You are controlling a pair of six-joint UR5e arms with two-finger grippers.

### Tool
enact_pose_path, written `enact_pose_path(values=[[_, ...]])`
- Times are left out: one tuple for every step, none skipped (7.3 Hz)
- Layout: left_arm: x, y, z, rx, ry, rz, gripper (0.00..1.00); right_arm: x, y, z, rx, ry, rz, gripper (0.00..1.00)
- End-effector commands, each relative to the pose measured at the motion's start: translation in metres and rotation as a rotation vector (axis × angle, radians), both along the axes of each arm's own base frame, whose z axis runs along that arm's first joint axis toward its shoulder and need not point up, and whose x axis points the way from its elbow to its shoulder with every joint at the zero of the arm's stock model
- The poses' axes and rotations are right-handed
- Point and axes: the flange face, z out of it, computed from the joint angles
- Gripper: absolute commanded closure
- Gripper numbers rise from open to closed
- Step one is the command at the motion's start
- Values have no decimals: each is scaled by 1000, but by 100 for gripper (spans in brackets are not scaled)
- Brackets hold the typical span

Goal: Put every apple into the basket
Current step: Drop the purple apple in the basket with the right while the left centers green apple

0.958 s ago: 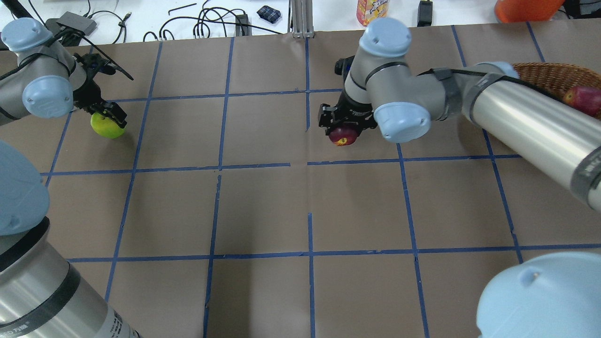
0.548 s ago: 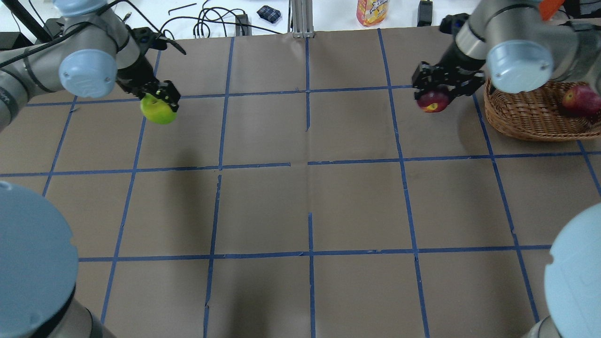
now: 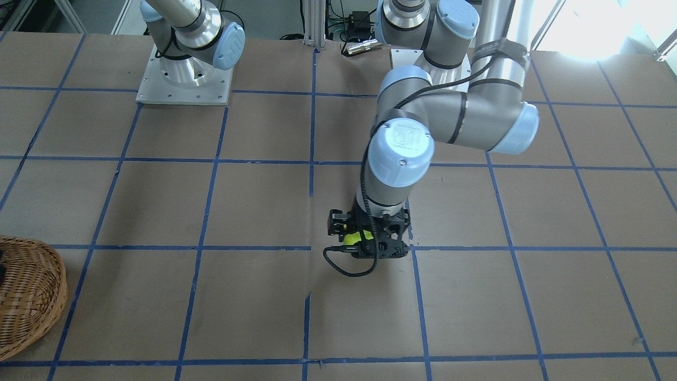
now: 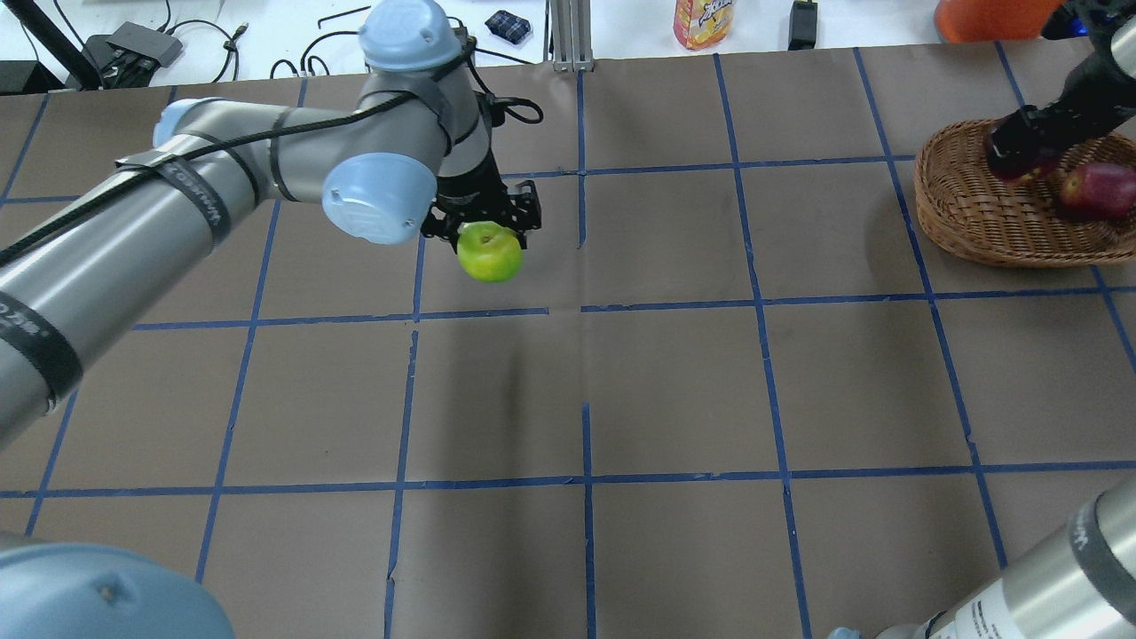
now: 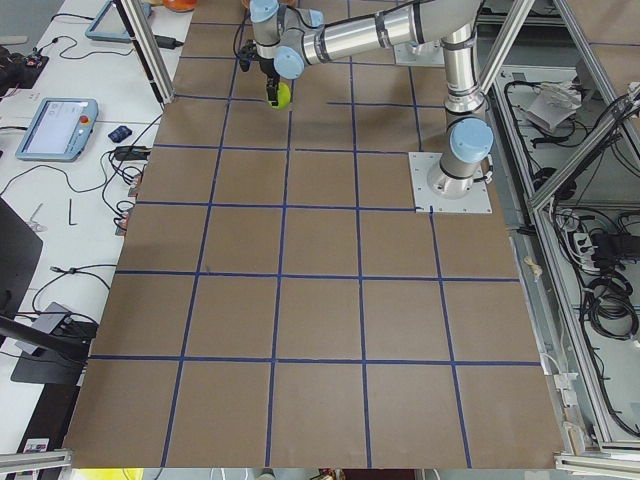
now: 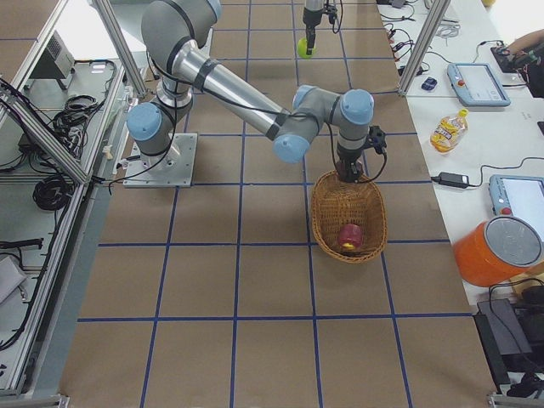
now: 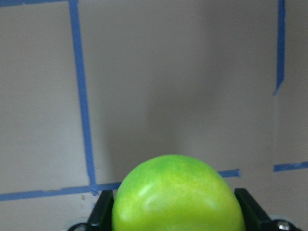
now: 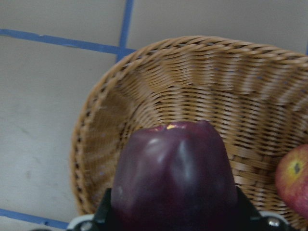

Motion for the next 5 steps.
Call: enact_pose_path(values=[[-59, 41, -32, 55, -20, 120, 100, -61, -6, -33, 10, 19, 44, 37], [-58, 48, -42, 7, -9, 127, 100, -60, -5, -29, 21, 19, 45, 0], [-69, 45, -53, -55, 27, 204, 100, -56, -1, -25, 55, -7, 43, 0], [-80, 53, -62, -43, 27, 232, 100, -43, 5, -8, 77, -22, 63, 0], [-86, 57, -72, -29, 16, 233, 40, 4, 12, 21, 133, -67, 125, 0]])
